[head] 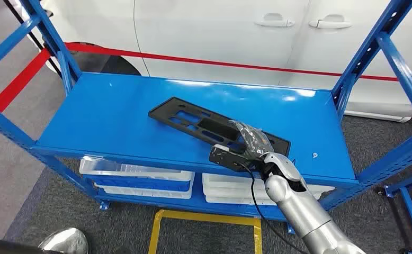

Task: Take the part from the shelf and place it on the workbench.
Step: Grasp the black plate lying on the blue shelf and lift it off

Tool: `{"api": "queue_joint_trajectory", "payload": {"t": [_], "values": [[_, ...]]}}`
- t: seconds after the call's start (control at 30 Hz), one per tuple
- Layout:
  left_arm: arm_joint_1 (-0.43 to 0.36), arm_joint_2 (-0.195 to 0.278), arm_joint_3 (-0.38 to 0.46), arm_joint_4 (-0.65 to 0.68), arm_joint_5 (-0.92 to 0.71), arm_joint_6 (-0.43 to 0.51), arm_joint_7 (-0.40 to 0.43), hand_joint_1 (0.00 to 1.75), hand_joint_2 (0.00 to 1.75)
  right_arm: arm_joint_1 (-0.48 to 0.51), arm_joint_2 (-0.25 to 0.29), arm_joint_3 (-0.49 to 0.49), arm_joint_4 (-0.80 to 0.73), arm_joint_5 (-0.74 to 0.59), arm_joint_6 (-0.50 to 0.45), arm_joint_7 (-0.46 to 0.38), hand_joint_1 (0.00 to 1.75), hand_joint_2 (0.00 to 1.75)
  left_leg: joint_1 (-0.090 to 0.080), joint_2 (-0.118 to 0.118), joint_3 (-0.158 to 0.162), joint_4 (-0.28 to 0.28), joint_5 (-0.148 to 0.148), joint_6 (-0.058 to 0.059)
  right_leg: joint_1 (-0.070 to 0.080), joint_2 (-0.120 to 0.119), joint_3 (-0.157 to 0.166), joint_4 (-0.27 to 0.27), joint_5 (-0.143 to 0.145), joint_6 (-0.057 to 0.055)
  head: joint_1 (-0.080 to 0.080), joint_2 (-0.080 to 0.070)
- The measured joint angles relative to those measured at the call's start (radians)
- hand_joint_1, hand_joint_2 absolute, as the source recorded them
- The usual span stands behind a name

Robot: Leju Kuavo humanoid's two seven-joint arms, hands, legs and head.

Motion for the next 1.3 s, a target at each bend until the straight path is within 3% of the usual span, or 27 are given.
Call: {"api": "queue_joint_trajectory", "payload": {"t": [0.1, 0.13, 0.17, 0.23, 0.3, 0.33, 0.4, 0.47, 0.57, 0.63, 0.67, 0.77, 0.8, 0.83, 0.87, 0.9, 0.97, 1.0, 1.1, 1.17, 1.27, 1.3], "values": [[0.002, -0.001, 0.000, 0.000, 0.000, 0.000, 0.000, 0.00, 0.00, -0.001, -0.002, -0.001, 0.000, 0.006, -0.006, 0.000, 1.75, 1.75, 0.005, 0.001, 0.004, -0.012, 0.009, 0.012, 0.000, 0.000, -0.001, 0.002, -0.004, 0.012, 0.000, 0.000], [0.001, -0.001, 0.000, 0.000, 0.001, 0.000, 0.000, 0.00, 0.00, -0.002, -0.005, -0.001, 0.000, 0.009, -0.010, 0.000, 1.75, 1.75, 0.007, 0.002, 0.006, -0.018, 0.013, 0.017, -0.001, 0.000, -0.011, 0.023, -0.020, 0.016, 0.001, 0.000], [0.001, -0.002, 0.000, 0.000, 0.002, 0.000, 0.000, 0.00, 0.00, -0.003, -0.009, -0.001, 0.000, 0.011, -0.013, 0.000, 1.75, 1.75, 0.010, 0.003, 0.008, -0.023, 0.016, 0.022, -0.001, 0.000, -0.028, 0.061, -0.045, 0.020, 0.002, 0.000], [0.000, -0.002, 0.000, 0.000, 0.005, 0.000, 0.000, 0.00, 0.00, -0.001, -0.016, -0.001, 0.000, 0.014, -0.015, 0.000, 1.75, 1.75, 0.009, 0.004, 0.007, -0.024, 0.017, 0.026, -0.004, -0.001, -0.087, 0.191, -0.109, 0.024, 0.002, 0.000], [0.000, -0.002, 0.001, 0.000, 0.008, 0.000, 0.000, 0.00, 0.00, 0.003, -0.024, -0.001, -0.001, 0.014, -0.012, -0.001, 1.75, 1.75, 0.008, 0.003, 0.007, -0.022, 0.017, 0.026, -0.005, -0.001, -0.126, 0.272, -0.127, 0.026, 0.002, 0.000], [0.000, -0.002, 0.001, 0.000, 0.008, 0.000, 0.000, 0.00, 0.00, 0.004, -0.027, -0.001, -0.002, 0.014, -0.010, -0.001, 1.75, 1.75, 0.008, 0.002, 0.007, -0.020, 0.016, 0.025, -0.006, -0.001, -0.118, 0.254, -0.106, 0.027, 0.002, 0.000], [0.000, -0.003, 0.001, 0.000, 0.008, 0.000, 0.000, 0.00, 0.00, 0.002, -0.033, -0.001, -0.005, 0.014, -0.009, -0.001, 1.75, 1.75, 0.008, 0.001, 0.007, -0.013, 0.011, 0.021, -0.006, -0.001, -0.057, 0.131, -0.041, 0.023, 0.002, 0.000], [-0.001, -0.004, 0.001, 0.000, 0.008, 0.000, 0.000, 0.00, 0.00, -0.002, -0.038, -0.001, -0.010, 0.014, -0.008, -0.001, 1.75, 1.75, 0.005, 0.000, 0.002, -0.002, 0.005, 0.012, -0.003, -0.001, -0.008, 0.028, -0.009, 0.016, 0.001, 0.000], [-0.002, -0.004, 0.001, 0.000, 0.008, 0.000, -0.001, 0.00, 0.00, -0.001, -0.041, -0.001, -0.014, 0.014, -0.008, -0.002, 1.75, 1.75, 0.002, 0.000, -0.003, 0.001, 0.003, -0.002, 0.000, 0.001, 0.000, 0.009, -0.008, 0.002, 0.000, 0.000], [-0.002, -0.004, 0.001, 0.000, 0.008, 0.000, -0.002, 0.00, 0.00, 0.000, -0.043, -0.001, -0.016, 0.015, -0.010, -0.002, 1.75, 1.75, 0.005, 0.001, -0.011, 0.022, -0.014, -0.011, -0.002, 0.001, 0.001, 0.004, -0.005, -0.010, 0.000, 0.000], [-0.002, -0.003, 0.001, 0.000, 0.008, 0.000, -0.002, 0.00, 0.00, 0.000, -0.044, -0.001, -0.019, 0.017, -0.012, -0.002, 1.75, 1.75, 0.006, 0.001, -0.027, 0.057, -0.037, -0.016, -0.004, 0.000, 0.002, 0.002, -0.003, -0.015, 0.000, 0.000], [-0.001, -0.004, 0.001, 0.000, 0.009, 0.002, -0.001, 0.00, 0.00, 0.011, -0.044, -0.001, -0.031, 0.041, -0.034, -0.002, 1.75, 1.75, 0.007, 0.001, -0.121, 0.257, -0.127, -0.025, -0.003, -0.002, 0.002, 0.001, -0.003, -0.021, -0.001, 0.000], [0.000, -0.004, 0.001, 0.000, 0.009, 0.002, 0.000, 0.00, 0.00, 0.017, -0.045, -0.001, -0.036, 0.052, -0.042, 0.000, 1.75, 1.75, 0.007, 0.001, -0.141, 0.298, -0.135, -0.024, -0.001, -0.002, 0.002, 0.002, -0.004, -0.022, -0.001, 0.000], [0.000, -0.004, 0.001, 0.000, 0.009, 0.003, 0.000, 0.00, 0.00, 0.022, -0.046, -0.001, -0.042, 0.061, -0.047, 0.002, 1.75, 1.75, 0.007, 0.001, -0.142, 0.295, -0.120, -0.022, 0.000, -0.002, 0.002, 0.002, -0.004, -0.022, -0.001, 0.000], [0.001, -0.003, 0.001, 0.000, 0.009, 0.003, 0.000, 0.00, 0.00, 0.025, -0.046, -0.001, -0.050, 0.069, -0.050, 0.006, 1.44, 1.75, 0.006, 0.001, -0.122, 0.252, -0.089, -0.017, 0.002, -0.001, 0.004, 0.002, -0.004, -0.022, -0.001, 0.000], [0.000, -0.003, 0.001, 0.000, 0.010, 0.003, 0.000, 0.00, 0.00, 0.027, -0.047, -0.001, -0.058, 0.076, -0.051, 0.008, 1.01, 1.75, 0.005, 0.001, -0.087, 0.178, -0.049, -0.010, 0.003, 0.001, 0.005, 0.002, -0.004, -0.022, -0.001, 0.000], [-0.001, 0.000, 0.001, 0.000, 0.010, 0.003, 0.000, 0.00, 0.00, 0.028, -0.047, -0.001, -0.074, 0.089, -0.052, 0.014, 0.14, 1.75, -0.002, 0.002, -0.022, 0.044, -0.002, 0.006, 0.007, 0.002, 0.005, 0.002, -0.005, -0.018, 0.000, 0.000], [-0.002, 0.002, 0.001, 0.000, 0.010, 0.003, 0.000, 0.00, 0.00, 0.029, -0.048, -0.001, -0.079, 0.094, -0.053, 0.016, 0.00, 1.75, -0.005, 0.002, -0.006, 0.009, 0.006, 0.010, 0.007, 0.002, 0.004, 0.002, -0.005, -0.014, 0.000, 0.000], [-0.001, 0.002, 0.001, 0.000, 0.010, 0.003, -0.001, 0.00, 0.00, 0.039, -0.048, -0.001, -0.092, 0.107, -0.065, 0.020, 0.00, 1.75, -0.005, 0.001, 0.000, -0.010, 0.010, 0.017, 0.005, 0.000, 0.004, 0.000, -0.005, 0.001, 0.000, 0.000], [0.000, 0.002, 0.001, 0.000, 0.010, 0.003, -0.001, 0.00, 0.00, 0.042, -0.047, -0.001, -0.103, 0.112, -0.073, 0.020, 0.00, 1.75, 0.001, 0.003, 0.005, -0.022, 0.018, 0.026, 0.005, 0.000, -0.013, 0.038, -0.034, 0.011, 0.001, 0.000], [-0.001, 0.001, 0.001, 0.000, 0.010, 0.003, -0.001, 0.00, 0.00, 0.049, -0.047, -0.001, -0.111, 0.115, -0.077, 0.017, 0.00, 1.75, 0.003, 0.004, 0.006, -0.026, 0.020, 0.032, -0.001, 0.000, -0.096, 0.221, -0.126, 0.022, 0.001, 0.000], [-0.001, 0.001, 0.001, 0.000, 0.010, 0.003, 0.000, 0.00, 0.00, 0.053, -0.047, -0.001, -0.111, 0.115, -0.077, 0.016, 0.00, 1.75, 0.003, 0.004, 0.006, -0.025, 0.020, 0.032, -0.004, 0.000, -0.117, 0.266, -0.138, 0.025, 0.001, 0.000]]}}
